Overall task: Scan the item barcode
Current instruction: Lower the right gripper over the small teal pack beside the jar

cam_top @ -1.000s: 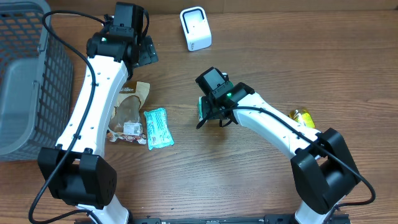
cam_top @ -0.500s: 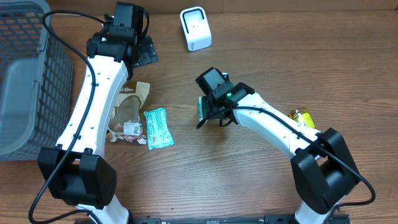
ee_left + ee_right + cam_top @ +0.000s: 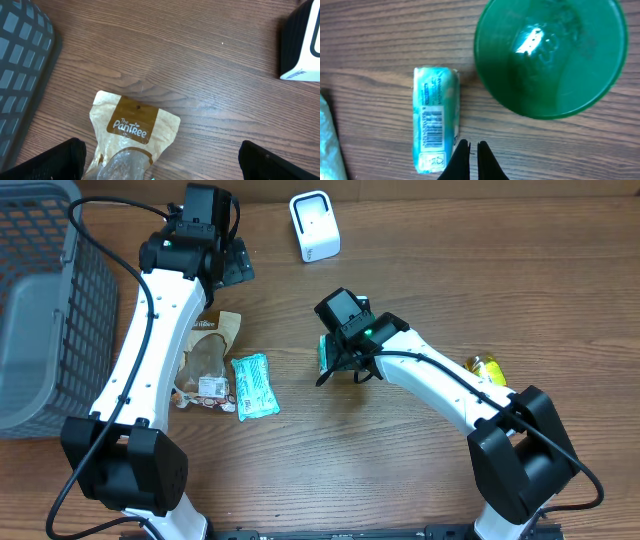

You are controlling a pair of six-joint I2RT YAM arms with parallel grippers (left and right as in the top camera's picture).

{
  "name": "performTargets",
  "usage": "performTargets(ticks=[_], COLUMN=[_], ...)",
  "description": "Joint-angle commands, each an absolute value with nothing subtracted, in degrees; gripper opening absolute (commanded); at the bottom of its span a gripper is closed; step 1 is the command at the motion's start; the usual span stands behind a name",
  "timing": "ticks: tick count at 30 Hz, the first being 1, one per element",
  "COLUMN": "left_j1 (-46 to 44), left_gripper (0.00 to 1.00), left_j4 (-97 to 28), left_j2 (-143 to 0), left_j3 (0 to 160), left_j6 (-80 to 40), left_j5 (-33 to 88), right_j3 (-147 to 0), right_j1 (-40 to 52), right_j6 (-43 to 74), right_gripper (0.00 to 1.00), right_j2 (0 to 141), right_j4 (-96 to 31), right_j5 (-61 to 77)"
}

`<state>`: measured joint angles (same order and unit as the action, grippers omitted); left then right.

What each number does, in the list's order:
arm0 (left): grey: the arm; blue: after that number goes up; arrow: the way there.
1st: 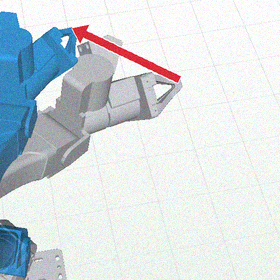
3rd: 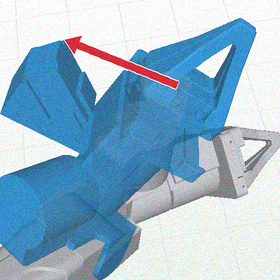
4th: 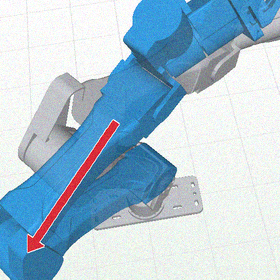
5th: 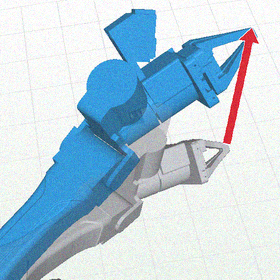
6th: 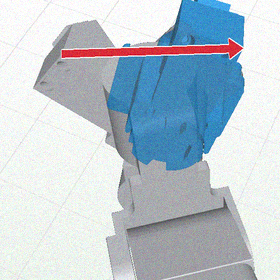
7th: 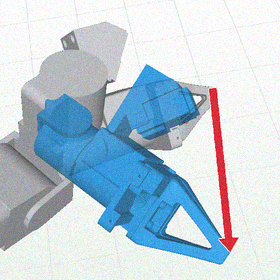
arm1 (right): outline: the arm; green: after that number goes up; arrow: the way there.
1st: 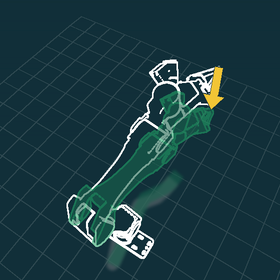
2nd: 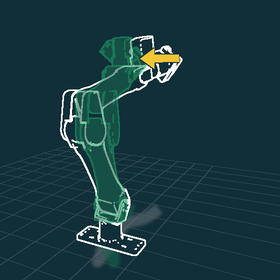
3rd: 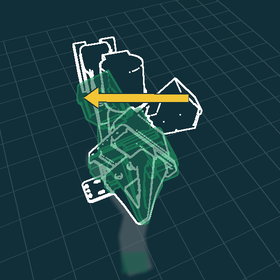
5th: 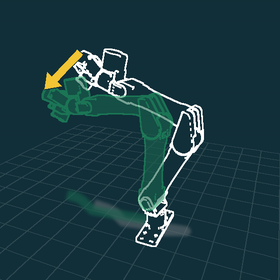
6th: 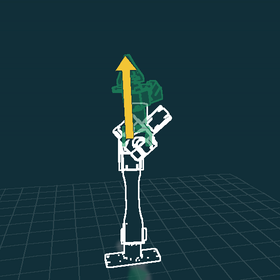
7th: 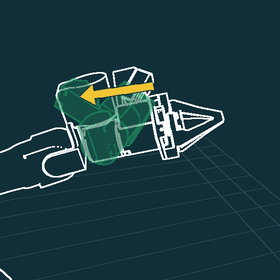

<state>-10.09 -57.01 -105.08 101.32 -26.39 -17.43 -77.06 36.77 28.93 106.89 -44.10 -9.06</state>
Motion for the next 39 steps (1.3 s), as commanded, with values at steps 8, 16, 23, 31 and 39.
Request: performTargets(ticks=[8, 16, 23, 31, 39], left_j1=[-10.31, -10.31, -10.31, -10.31, -10.31], left_gripper=[1.00, 1.00, 1.00, 1.00, 0.99], left_j4=[-56.77, -56.77, -56.77, -56.77, -56.77], left_j2=[-104.25, -104.25, -104.25, -104.25, -104.25], left_j3=[102.02, 102.02, 102.02, 102.02, 102.02], left_j6=[-25.74, -25.74, -25.74, -25.74, -25.74], left_j5=[-18.41, -18.41, -18.41, -18.41, -18.41], right_j3=[-76.44, -76.07, -75.61, -70.02, -69.80], right_j1=[36.58, 36.58, 36.64, 36.64, 36.64], right_j6=[30.68, 30.70, 33.65, 34.74, 34.74], right_gripper=[0.04, 0.04, 0.04, 0.04, 0.04], right_j2=[106.54, 106.54, 106.54, 106.54, 106.54], right_j4=[-43.79, -43.38, -43.13, -35.31, -31.00], right_j5=[-12.10, -14.06, -13.28, -11.53, -3.01])
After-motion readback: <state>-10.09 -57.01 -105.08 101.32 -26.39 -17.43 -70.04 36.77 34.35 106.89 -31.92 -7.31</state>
